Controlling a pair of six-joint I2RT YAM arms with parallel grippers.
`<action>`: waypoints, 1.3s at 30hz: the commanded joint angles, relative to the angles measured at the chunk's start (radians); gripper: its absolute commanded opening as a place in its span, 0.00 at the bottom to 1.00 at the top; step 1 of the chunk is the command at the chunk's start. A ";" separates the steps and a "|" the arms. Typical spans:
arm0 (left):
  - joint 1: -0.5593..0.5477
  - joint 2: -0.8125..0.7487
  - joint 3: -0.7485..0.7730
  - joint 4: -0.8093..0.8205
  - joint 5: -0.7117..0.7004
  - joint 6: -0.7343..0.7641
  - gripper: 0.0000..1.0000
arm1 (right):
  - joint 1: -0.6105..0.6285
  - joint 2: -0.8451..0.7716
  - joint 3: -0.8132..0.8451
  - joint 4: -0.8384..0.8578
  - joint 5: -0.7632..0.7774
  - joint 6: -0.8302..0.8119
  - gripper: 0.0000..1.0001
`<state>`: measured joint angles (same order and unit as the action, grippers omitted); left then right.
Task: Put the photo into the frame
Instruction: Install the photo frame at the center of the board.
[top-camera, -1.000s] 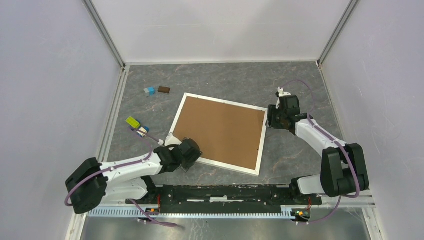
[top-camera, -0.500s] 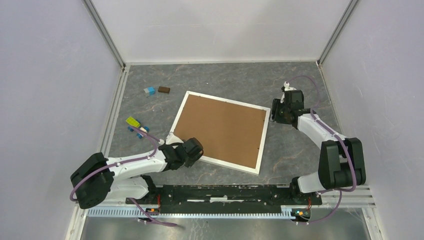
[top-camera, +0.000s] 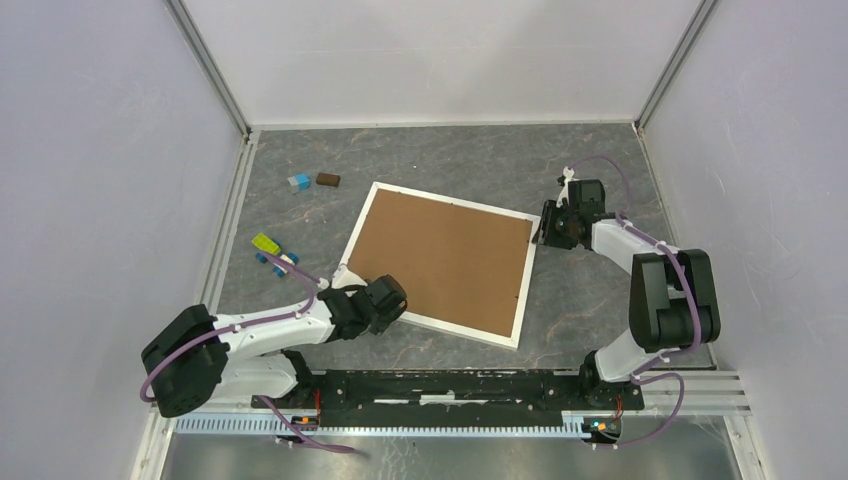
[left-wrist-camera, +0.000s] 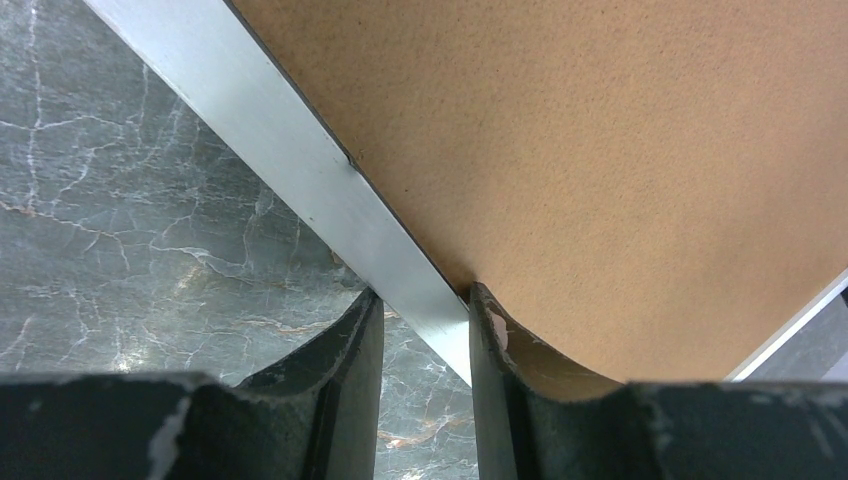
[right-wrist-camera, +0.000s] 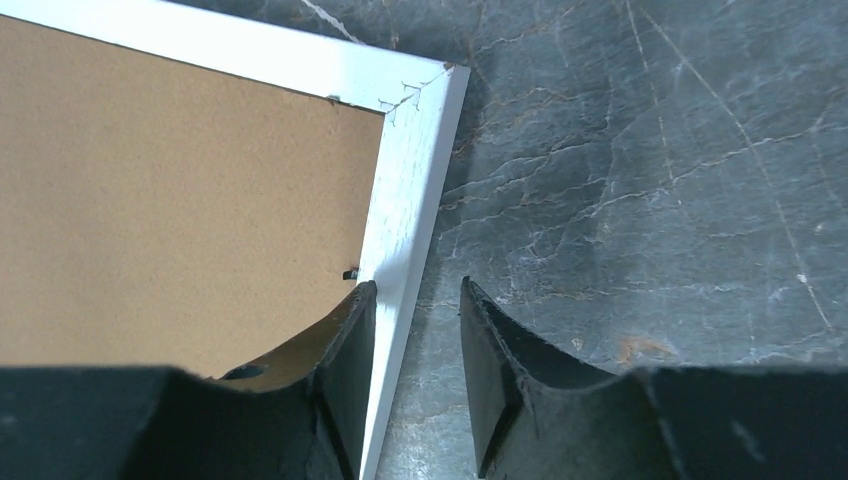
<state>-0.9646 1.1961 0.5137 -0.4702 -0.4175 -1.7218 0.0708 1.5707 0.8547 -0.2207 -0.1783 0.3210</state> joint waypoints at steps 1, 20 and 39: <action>0.003 0.039 -0.027 -0.104 -0.072 0.022 0.20 | 0.000 0.020 0.037 0.039 -0.038 0.007 0.41; 0.003 0.051 -0.015 -0.113 -0.070 0.029 0.04 | 0.000 0.063 0.013 0.053 -0.042 0.011 0.37; 0.003 0.076 0.008 -0.107 -0.058 0.119 0.02 | 0.151 0.267 0.099 -0.155 0.330 0.001 0.31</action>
<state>-0.9634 1.2396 0.5472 -0.4763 -0.4397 -1.7199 0.1581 1.7172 0.9985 -0.2695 -0.0776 0.3511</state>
